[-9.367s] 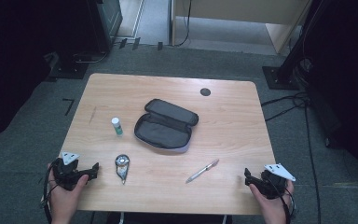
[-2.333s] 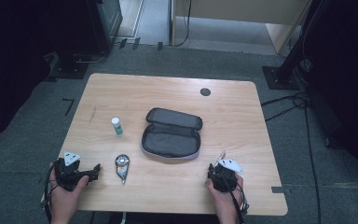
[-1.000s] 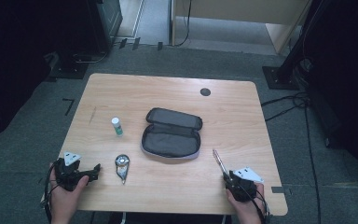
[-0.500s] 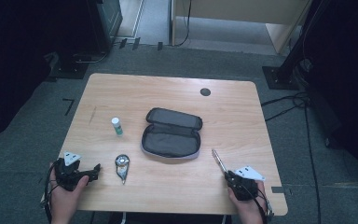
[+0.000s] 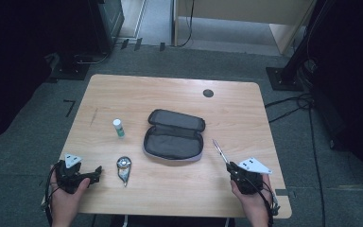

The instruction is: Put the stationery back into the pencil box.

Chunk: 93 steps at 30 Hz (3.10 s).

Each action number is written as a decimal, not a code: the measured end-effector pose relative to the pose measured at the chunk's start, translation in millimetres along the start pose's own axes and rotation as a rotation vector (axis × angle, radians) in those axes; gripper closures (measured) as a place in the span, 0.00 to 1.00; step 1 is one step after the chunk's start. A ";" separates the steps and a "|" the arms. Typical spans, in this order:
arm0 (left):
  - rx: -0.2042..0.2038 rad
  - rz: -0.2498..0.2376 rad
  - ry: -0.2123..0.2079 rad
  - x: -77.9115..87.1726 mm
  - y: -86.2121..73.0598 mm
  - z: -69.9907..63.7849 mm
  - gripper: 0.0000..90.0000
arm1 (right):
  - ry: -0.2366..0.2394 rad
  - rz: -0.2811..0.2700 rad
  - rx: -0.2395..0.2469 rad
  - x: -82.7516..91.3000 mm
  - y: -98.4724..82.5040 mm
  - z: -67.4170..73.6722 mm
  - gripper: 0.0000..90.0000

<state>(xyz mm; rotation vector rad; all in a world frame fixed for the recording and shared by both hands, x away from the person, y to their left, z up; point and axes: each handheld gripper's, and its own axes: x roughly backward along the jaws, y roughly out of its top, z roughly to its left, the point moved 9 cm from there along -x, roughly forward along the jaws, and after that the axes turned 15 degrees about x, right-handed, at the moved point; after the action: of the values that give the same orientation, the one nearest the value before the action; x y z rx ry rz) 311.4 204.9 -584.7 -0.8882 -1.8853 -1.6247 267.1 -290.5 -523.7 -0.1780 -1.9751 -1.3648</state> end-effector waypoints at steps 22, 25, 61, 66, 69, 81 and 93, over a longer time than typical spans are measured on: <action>-0.001 0.001 0.000 0.0 0.0 0.1 0.00 | 0.116 -0.052 0.109 -28.4 63.1 21.7 0.91; -0.001 0.001 0.000 0.1 0.0 0.1 0.00 | 0.138 -0.055 0.136 -35.3 70.3 25.7 0.91; -0.001 0.000 0.000 0.0 0.0 0.0 0.00 | 0.351 0.007 0.290 -119.2 96.1 76.3 0.90; -0.001 0.000 0.000 0.0 0.0 0.0 0.00 | 0.362 0.042 0.291 -126.8 91.1 78.2 0.90; -0.001 0.000 0.000 0.0 0.0 0.0 0.00 | 0.363 0.056 0.281 -129.0 89.3 76.8 0.90; 0.000 0.000 -0.001 0.0 0.0 0.0 0.00 | 0.196 0.105 0.337 -139.3 83.5 60.4 0.81; -0.001 0.000 0.000 0.0 0.0 0.0 0.00 | 0.128 0.126 0.350 -141.3 85.4 57.5 0.62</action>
<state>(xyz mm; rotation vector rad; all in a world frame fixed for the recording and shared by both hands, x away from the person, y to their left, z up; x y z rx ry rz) 311.4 204.9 -584.7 -0.8891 -1.8847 -1.6251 384.7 -165.5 -557.1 -0.0482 -2.0210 -0.9104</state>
